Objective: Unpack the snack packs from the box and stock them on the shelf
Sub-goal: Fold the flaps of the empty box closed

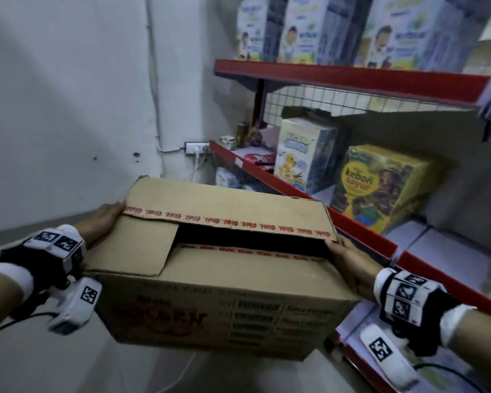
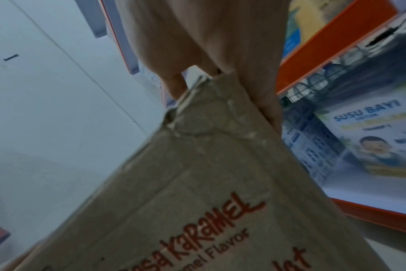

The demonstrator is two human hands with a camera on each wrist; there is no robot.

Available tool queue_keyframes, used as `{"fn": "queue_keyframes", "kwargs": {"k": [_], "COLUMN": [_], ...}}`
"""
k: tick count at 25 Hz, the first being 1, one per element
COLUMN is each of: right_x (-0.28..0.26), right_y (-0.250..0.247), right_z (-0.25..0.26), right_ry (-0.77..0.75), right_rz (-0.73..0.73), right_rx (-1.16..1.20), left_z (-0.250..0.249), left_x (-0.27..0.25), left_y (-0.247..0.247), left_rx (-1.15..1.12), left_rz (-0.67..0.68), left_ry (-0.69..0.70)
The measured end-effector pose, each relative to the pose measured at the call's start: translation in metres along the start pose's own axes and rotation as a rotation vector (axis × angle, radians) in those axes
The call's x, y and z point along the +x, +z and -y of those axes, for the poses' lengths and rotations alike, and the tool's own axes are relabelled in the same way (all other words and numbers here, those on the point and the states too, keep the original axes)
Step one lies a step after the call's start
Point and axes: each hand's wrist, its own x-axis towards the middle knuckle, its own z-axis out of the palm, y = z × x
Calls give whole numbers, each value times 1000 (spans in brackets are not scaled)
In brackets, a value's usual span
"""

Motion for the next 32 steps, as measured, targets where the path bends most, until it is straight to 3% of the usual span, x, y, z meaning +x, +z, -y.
{"fn": "queue_keyframes", "kwargs": {"k": [5,10,12,14,16,19,23,27,32], "right_x": [51,117,150,182,214,285,378,454,514], "right_y": [32,99,136,176,216,288,377,455,498], "right_z": [43,95,109,122,126,112,78,35,1], "right_ry": [-63,-169,-218,-264,-324,-413,-285,-198,-150], "right_rz": [208,362,349,244,221,282,313,239,168], "right_rx": [8,-71,-195,-379,-422,-660,-542,-429,-513], "left_z": [15,37,51,70,88,127,201,240,265], "left_x": [1,9,22,42,73,146,232,307,364], "left_y": [-41,-77,-91,-102,-112,-134,-143,-154,-130], "left_rx": [-27,-43,-38,-66,-60,25,75,45,-21], "left_rz": [-114,-338,-395,-447,-482,-513,-539,-541,-489], "left_ry": [-79,-297,-319,-333,-337,-381,-468,-491,-527]}}
